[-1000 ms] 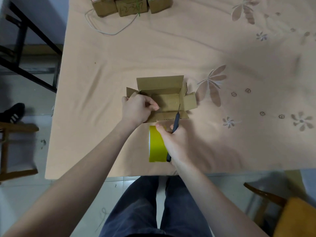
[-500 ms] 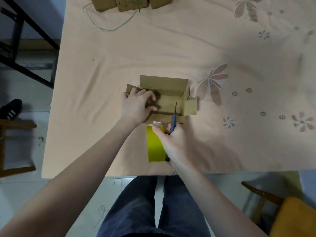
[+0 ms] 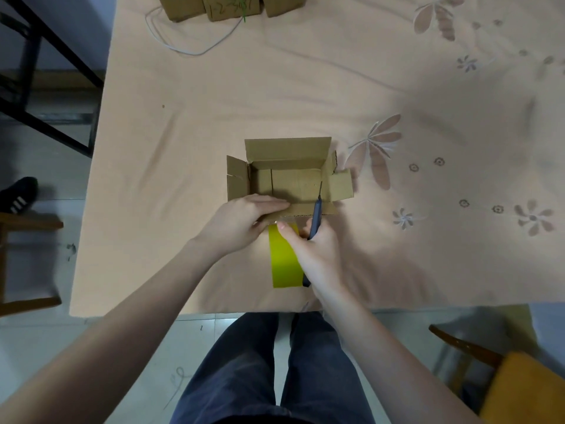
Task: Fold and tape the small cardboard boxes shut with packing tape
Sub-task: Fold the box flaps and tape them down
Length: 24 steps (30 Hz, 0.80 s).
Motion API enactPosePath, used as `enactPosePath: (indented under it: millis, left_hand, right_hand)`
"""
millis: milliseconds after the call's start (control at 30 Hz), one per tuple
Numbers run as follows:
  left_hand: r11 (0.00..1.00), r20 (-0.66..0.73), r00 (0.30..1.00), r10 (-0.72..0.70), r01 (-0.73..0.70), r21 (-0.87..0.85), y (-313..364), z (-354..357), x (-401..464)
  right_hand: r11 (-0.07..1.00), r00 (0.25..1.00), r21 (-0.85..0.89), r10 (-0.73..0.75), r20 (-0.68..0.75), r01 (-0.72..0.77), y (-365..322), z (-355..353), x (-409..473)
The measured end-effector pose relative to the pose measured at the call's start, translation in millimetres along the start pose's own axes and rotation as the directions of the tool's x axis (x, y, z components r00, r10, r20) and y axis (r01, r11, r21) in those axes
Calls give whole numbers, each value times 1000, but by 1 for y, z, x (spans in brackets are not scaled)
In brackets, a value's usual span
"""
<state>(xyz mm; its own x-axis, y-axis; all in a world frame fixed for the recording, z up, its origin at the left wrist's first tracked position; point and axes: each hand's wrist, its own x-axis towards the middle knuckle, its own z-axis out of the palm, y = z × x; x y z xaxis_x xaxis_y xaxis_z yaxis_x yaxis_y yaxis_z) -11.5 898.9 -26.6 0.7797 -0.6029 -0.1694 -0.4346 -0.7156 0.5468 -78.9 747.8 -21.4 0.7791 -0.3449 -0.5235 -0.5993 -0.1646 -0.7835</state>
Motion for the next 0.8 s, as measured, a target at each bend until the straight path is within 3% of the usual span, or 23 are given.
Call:
enactPosePath:
  millis: [200, 400, 500, 567, 667, 800]
  left_hand:
    - [1000, -112, 994, -19, 18, -10, 7, 13, 2]
    - [994, -80, 993, -84, 88, 57, 19, 12, 13]
    - [997, 18, 997, -71, 71, 26, 24, 5, 20]
    - [997, 153, 988, -25, 36, -69, 24, -5, 25]
    - [984, 342, 939, 24, 38, -173, 22, -20, 35]
    - [971, 496, 867, 47, 78, -228, 26, -33, 44]
  right_hand:
    - [999, 999, 17, -44, -21, 44, -5, -10, 5]
    - [997, 997, -1, -74, -33, 74, -8, -17, 13]
    - [998, 998, 5, -56, -34, 56, -8, -21, 17]
    - [998, 998, -9, -59, -33, 59, -7, -22, 19]
    - [997, 996, -18, -81, -48, 80, -7, -21, 18]
    - [996, 995, -13, -92, -47, 92, -10, -20, 18]
